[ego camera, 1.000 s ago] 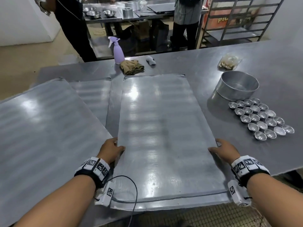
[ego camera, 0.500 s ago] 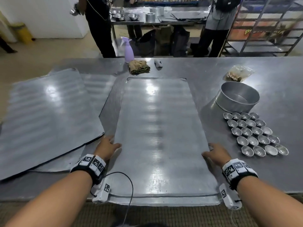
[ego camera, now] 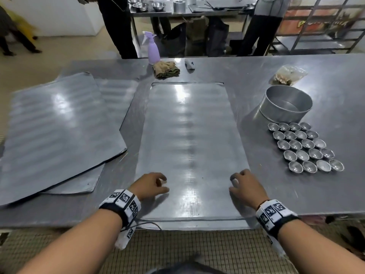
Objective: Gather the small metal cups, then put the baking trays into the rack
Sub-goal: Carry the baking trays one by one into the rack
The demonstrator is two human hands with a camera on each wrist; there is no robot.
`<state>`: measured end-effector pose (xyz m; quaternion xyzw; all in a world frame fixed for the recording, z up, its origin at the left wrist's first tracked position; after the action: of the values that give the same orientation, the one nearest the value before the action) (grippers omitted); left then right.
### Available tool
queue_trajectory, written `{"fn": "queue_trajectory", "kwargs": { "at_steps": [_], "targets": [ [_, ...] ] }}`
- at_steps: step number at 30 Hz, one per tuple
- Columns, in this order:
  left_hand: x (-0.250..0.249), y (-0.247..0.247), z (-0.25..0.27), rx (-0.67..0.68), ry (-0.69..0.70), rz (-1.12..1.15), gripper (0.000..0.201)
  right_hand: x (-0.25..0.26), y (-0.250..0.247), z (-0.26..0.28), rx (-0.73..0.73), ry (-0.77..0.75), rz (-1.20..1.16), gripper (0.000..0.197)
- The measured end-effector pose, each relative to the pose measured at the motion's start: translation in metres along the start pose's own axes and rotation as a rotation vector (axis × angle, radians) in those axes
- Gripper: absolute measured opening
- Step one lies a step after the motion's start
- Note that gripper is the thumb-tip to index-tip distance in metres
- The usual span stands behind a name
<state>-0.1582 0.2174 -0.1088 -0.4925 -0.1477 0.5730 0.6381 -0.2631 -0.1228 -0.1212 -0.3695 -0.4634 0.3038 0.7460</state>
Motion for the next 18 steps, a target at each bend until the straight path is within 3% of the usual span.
{"fn": "queue_trajectory", "kwargs": {
  "at_steps": [8,14,18],
  "targets": [
    [-0.013,0.047,0.05,-0.079,0.17,-0.199,0.06,0.05,0.057,0.065,0.206,-0.204,-0.105,0.036],
    [-0.004,0.069,0.072,-0.13,0.244,-0.21,0.048,0.056,0.08,0.1,0.121,-0.23,-0.071,0.056],
    [0.002,0.083,0.084,-0.252,0.219,-0.16,0.033,0.056,0.086,0.111,0.034,-0.18,-0.08,0.036]
  ]
}}
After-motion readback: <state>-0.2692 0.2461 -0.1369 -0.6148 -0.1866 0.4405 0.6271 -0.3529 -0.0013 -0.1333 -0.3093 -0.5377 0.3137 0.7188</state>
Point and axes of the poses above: each hand's wrist, its own z-axis away from the middle knuckle, its own y-axis out of the palm, x = y × z, the point moved 4 cm from there along -z, towards the middle knuckle, and after that the axes turned 13 degrees about -z, right-handed, at the moved point
